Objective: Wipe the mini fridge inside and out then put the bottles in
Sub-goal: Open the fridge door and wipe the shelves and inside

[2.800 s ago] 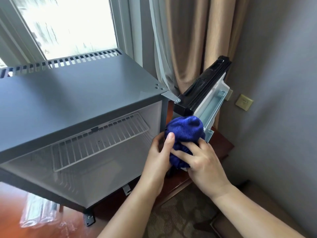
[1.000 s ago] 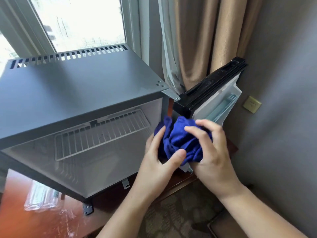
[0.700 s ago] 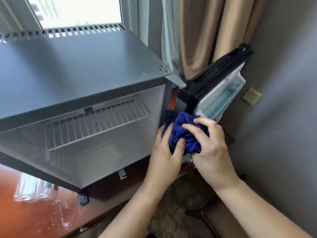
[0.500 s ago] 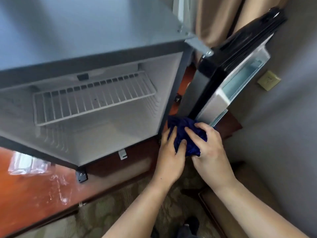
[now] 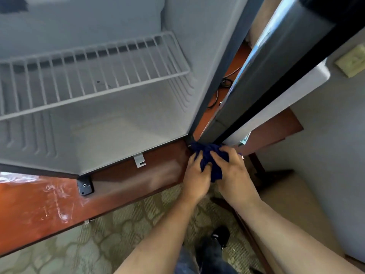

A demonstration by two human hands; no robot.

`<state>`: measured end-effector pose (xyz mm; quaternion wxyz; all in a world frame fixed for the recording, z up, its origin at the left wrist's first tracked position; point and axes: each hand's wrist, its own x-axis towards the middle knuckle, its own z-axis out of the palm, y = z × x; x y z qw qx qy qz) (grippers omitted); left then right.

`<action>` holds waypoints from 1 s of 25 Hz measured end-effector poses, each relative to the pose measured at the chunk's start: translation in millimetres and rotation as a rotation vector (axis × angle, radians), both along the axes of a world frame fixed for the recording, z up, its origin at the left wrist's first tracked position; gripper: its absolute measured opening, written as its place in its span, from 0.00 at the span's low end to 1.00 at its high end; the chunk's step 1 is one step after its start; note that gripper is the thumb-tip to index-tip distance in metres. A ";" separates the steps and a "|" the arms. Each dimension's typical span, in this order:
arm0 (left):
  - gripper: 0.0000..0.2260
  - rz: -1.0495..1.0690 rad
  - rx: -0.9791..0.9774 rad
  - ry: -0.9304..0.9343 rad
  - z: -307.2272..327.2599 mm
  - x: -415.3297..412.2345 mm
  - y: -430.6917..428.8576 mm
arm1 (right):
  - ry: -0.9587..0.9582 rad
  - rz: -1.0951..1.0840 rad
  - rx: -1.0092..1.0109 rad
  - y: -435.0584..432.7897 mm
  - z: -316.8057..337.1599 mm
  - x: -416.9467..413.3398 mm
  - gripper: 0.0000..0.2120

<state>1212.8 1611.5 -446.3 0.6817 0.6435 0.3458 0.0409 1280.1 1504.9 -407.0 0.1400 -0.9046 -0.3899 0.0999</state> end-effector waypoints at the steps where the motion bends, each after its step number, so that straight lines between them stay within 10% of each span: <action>1: 0.22 -0.008 -0.004 0.009 -8.4 0.6 1.1 | 0.019 -0.001 -0.009 1.0 -8.5 0.4 0.32; 11: 0.23 0.130 -0.048 -0.085 36.2 0.1 4.0 | 0.052 -0.094 0.251 -1.1 44.6 0.8 0.33; 25: 0.23 0.170 0.462 -0.380 238.5 -4.7 8.2 | -0.128 0.024 0.786 -18.9 212.5 11.2 0.32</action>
